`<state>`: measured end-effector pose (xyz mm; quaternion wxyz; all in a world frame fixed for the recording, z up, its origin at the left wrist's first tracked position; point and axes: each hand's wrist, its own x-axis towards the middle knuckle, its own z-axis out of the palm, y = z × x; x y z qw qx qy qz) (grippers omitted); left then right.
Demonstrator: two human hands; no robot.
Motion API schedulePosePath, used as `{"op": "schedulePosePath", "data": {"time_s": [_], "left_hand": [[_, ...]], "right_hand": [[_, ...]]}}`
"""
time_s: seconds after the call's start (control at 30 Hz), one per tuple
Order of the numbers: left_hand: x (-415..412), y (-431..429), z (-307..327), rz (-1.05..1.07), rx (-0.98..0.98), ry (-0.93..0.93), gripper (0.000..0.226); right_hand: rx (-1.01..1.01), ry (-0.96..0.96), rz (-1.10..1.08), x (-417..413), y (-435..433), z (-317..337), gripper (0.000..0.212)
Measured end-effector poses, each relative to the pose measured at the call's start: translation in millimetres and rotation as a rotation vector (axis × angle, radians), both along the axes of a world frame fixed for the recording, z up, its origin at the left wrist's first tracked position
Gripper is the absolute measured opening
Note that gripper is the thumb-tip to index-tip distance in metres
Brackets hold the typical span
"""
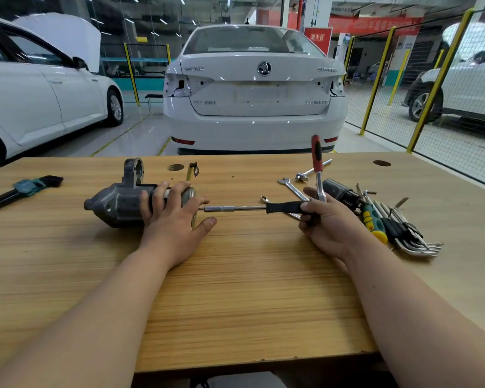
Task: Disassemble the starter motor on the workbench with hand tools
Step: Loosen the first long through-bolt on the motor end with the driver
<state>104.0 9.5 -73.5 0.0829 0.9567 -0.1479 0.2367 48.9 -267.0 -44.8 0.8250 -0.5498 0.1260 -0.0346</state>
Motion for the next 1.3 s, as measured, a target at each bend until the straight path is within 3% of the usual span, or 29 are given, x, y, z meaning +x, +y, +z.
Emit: {"op": "schedulePosePath", "data": {"time_s": [0.13, 0.23, 0.4, 0.57, 0.67, 0.77, 0.93, 1.03, 1.17, 1.3], "left_hand": [[-1.5, -0.8, 0.1, -0.004, -0.014, -0.009, 0.043], [-1.6, -0.3, 0.1, -0.013, -0.024, 0.001, 0.041], [-0.7, 0.1, 0.1, -0.012, -0.033, -0.002, 0.036], [0.5, 0.7, -1.0, -0.014, -0.043, 0.001, 0.024], [1.5, 1.0, -1.6, -0.003, -0.043, -0.013, 0.031], [1.8, 2.1, -1.8, -0.009, -0.052, -0.025, 0.034], [1.5, 3.0, -2.5, -0.017, -0.069, -0.056, 0.040], [0.3, 2.8, -1.1, -0.029, -0.098, -0.069, 0.056], [-0.6, 2.3, -1.4, -0.031, -0.125, -0.070, 0.055], [-2.0, 2.2, -1.2, -0.038, -0.138, -0.069, 0.056]], "right_hand": [[-0.086, 0.062, -0.009, 1.1, 1.9, 0.2, 0.014], [-0.259, 0.085, -0.089, 2.4, 3.7, -0.8, 0.028], [-0.791, 0.002, -0.267, 2.0, 0.5, -6.0, 0.043], [-0.846, -0.015, -0.232, -1.5, -0.4, -5.2, 0.036], [-0.742, -0.046, -0.184, -3.4, -1.7, -4.0, 0.020], [-0.491, -0.050, -0.119, -3.2, 0.2, -2.6, 0.011], [0.140, -0.002, -0.023, -2.7, 3.1, 0.9, 0.010], [0.250, 0.033, -0.035, -2.3, 4.6, 0.4, 0.015], [-0.110, 0.015, -0.087, -0.4, 8.2, -0.8, 0.009], [-0.692, 0.016, -0.207, -0.8, 7.1, -3.7, 0.041]]}}
